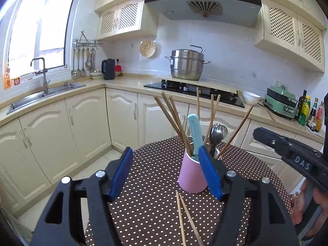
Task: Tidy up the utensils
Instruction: 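Move both tools down to the last two chopsticks on the table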
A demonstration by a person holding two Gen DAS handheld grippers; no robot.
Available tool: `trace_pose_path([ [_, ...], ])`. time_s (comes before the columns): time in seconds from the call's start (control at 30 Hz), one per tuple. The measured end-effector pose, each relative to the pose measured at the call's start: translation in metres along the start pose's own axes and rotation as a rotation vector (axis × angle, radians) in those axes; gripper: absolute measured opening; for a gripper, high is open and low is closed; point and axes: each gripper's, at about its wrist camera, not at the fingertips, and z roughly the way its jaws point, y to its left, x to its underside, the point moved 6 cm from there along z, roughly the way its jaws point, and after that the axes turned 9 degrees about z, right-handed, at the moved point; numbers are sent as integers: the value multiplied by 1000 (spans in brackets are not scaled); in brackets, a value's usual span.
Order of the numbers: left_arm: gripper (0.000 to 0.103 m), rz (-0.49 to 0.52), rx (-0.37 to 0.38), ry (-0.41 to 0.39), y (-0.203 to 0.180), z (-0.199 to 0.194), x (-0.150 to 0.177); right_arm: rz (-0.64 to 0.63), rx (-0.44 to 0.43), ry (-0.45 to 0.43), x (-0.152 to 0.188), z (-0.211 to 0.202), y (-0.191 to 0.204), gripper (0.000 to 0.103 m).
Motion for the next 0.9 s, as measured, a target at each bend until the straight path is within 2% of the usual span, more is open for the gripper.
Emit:
trace_pose_path([
  [0.17,69,21,6,22,-1,-8,9,-18,14,26,17,-7,0,9],
  [0.3,69,45,48,92,-6,-4,26,-7,27,94,40,-2,-6,9],
  [0.37,69,53,84,150,-10,3,36,2,36,135,52,2,-10,9],
  [0.5,69,66,132,343,-18,28,69,29,55,218,79,13,-21,9],
  [0.67,68,54,182,485,-26,51,104,65,73,285,104,24,-36,9],
  [0.77,68,60,205,538,-32,61,121,81,76,305,116,26,-40,9],
  [0.83,57,70,212,567,-39,70,129,96,76,318,124,28,-45,9],
  [0.9,53,70,214,602,-41,78,138,108,79,323,129,28,-48,9],
])
